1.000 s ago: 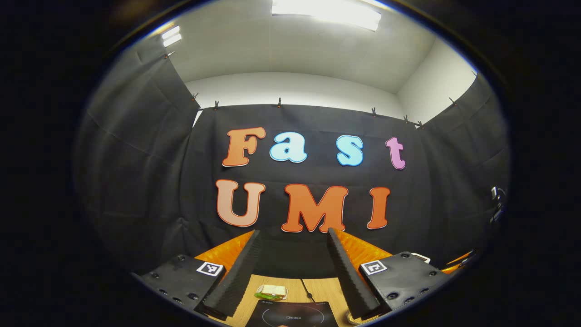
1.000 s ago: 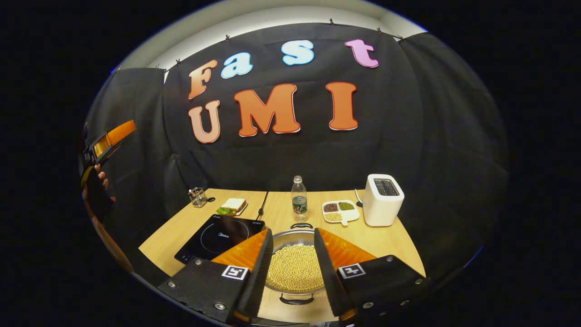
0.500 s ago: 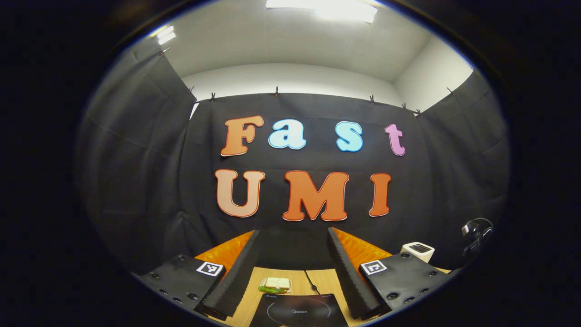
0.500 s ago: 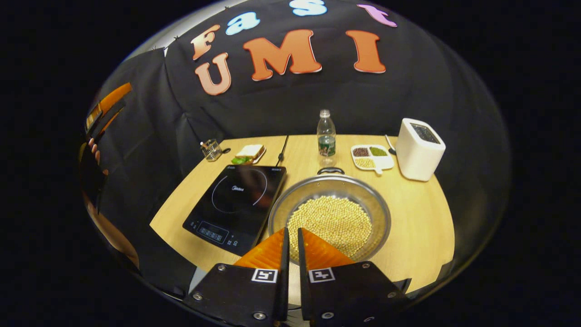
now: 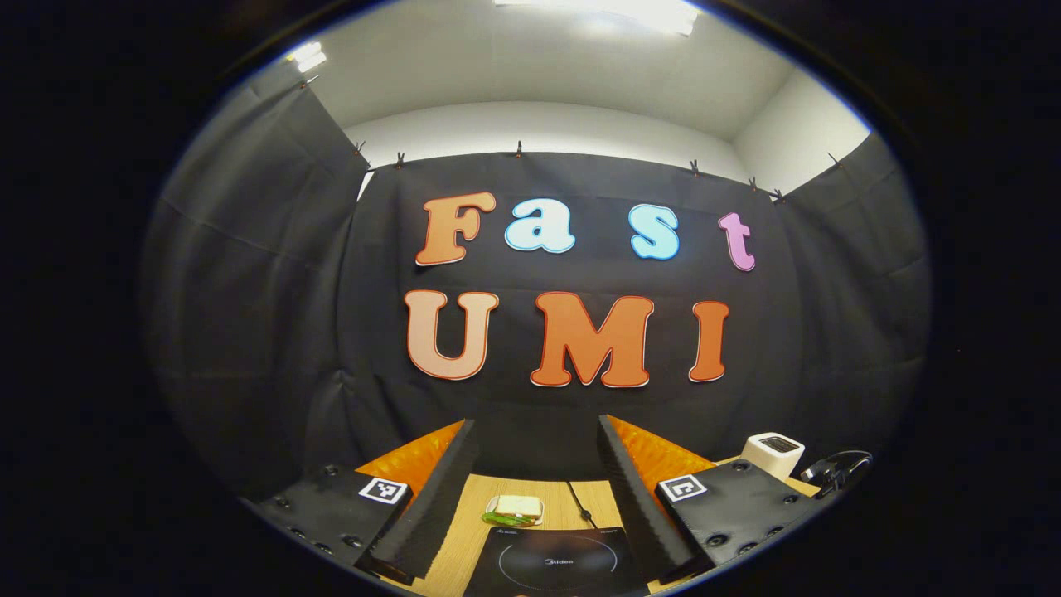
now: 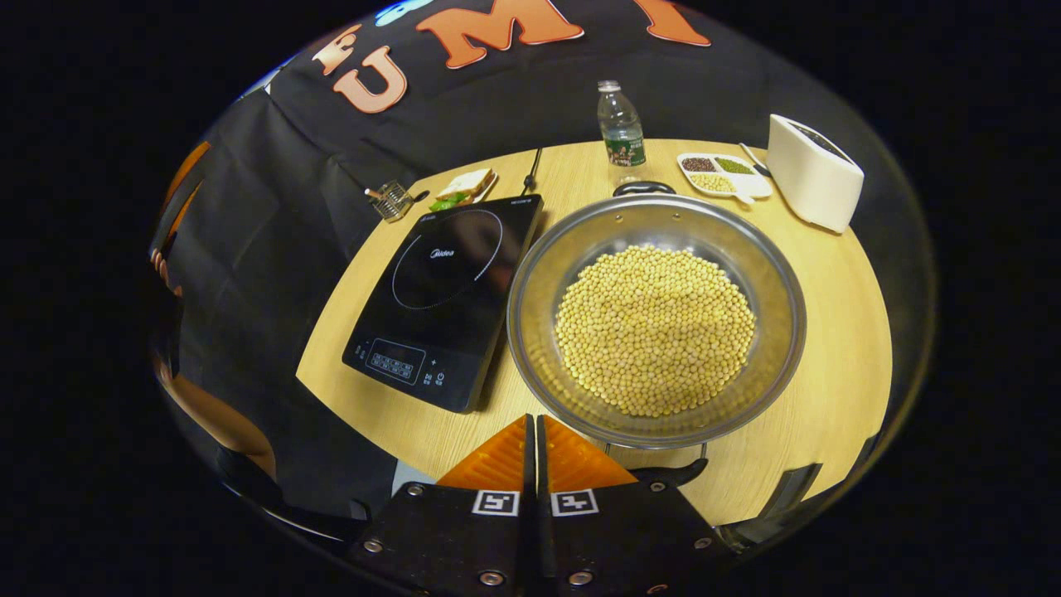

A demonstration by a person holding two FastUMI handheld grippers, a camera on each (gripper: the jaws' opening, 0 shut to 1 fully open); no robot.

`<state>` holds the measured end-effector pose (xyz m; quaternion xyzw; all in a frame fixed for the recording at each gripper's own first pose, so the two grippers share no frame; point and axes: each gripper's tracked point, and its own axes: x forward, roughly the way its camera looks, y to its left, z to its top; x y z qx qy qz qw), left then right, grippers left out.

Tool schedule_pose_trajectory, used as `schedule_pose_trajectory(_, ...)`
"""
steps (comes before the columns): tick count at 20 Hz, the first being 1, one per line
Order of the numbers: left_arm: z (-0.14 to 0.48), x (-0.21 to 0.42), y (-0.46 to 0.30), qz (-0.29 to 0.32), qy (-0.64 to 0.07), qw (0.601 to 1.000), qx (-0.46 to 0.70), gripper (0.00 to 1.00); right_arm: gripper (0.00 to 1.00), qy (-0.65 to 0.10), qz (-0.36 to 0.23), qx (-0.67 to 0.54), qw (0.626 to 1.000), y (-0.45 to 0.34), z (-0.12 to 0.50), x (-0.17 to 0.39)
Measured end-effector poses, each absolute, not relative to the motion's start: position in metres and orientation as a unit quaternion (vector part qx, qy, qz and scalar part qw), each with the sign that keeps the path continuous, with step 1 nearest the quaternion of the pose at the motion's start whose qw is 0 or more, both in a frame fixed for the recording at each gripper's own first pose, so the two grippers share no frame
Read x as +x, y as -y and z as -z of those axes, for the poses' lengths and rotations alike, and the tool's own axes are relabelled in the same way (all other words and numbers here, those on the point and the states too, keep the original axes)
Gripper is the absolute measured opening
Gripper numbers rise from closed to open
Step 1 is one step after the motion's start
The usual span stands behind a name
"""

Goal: First push the handle of the pot to place it horizontally, then grasp the pot with both hands and set it on the induction cooktop.

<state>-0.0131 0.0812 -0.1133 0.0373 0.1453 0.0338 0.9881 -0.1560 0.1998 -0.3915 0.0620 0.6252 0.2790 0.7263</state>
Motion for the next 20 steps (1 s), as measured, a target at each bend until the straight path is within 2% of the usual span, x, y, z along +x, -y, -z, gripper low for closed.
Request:
schedule_pose_trajectory(4, 0.125, -0.013, -0.082, -0.032, -0.157, 0.986, 0.033, 0.94, 0.00, -0.644, -0.270, 0.053, 0.714, -0.198, 0.413, -0.167)
schedule_pose_trajectory(10, 0.140, -0.013, -0.085, -0.036, -0.180, 0.982, 0.039, 0.96, 0.00, -0.667, -0.251, 0.073, 0.698, -0.191, 0.438, -0.174)
schedule_pose_trajectory(12, 0.144, -0.012, -0.081, -0.034, -0.179, 0.982, 0.041, 0.96, 0.00, -0.675, -0.251, 0.104, 0.686, -0.195, 0.441, -0.179)
schedule_pose_trajectory(13, 0.147, -0.012, -0.080, -0.033, -0.181, 0.982, 0.043, 0.92, 0.00, -0.678, -0.249, 0.118, 0.681, -0.196, 0.442, -0.180)
schedule_pose_trajectory(14, 0.152, -0.011, -0.078, -0.030, -0.185, 0.981, 0.045, 0.94, 0.00, -0.680, -0.248, 0.124, 0.679, -0.195, 0.443, -0.179)
schedule_pose_trajectory(20, 0.171, -0.014, -0.067, -0.019, -0.203, 0.978, 0.049, 0.96, 0.00, -0.675, -0.219, 0.126, 0.693, -0.167, 0.447, -0.164)
